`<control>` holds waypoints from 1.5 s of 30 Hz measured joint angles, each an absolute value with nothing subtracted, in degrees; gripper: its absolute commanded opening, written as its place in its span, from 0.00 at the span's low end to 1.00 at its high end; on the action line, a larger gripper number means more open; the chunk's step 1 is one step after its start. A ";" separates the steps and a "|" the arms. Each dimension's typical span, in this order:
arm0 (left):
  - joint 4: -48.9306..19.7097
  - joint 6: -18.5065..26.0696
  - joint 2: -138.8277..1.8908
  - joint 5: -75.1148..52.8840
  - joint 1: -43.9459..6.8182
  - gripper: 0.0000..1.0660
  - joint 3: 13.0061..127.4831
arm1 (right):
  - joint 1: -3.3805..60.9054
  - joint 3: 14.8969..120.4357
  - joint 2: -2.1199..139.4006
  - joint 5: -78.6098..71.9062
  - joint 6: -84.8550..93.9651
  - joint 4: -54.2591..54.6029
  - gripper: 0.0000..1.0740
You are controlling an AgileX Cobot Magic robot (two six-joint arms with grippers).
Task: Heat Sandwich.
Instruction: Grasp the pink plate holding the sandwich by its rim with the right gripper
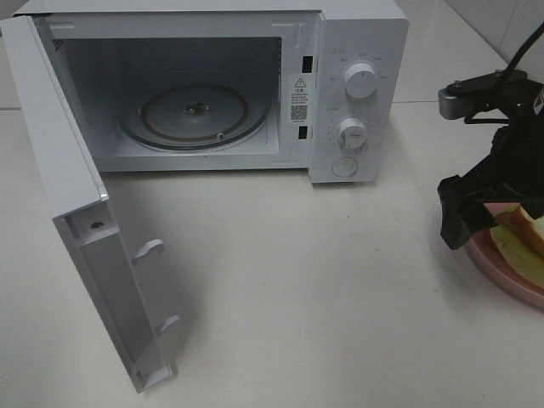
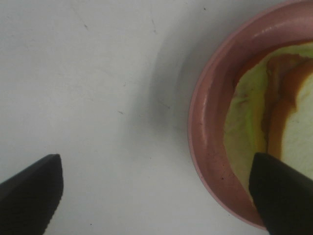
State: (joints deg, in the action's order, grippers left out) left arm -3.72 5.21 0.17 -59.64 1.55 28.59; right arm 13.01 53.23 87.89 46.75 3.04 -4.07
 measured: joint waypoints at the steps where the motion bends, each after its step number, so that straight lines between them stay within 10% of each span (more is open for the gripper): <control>1: -3.72 5.21 0.17 -59.64 1.55 0.91 28.59 | 13.01 53.23 87.89 46.75 3.04 -4.07 0.92; 45: -3.72 5.21 0.17 -59.64 1.55 0.91 28.59 | 8.19 53.34 104.91 38.85 2.01 -6.82 0.85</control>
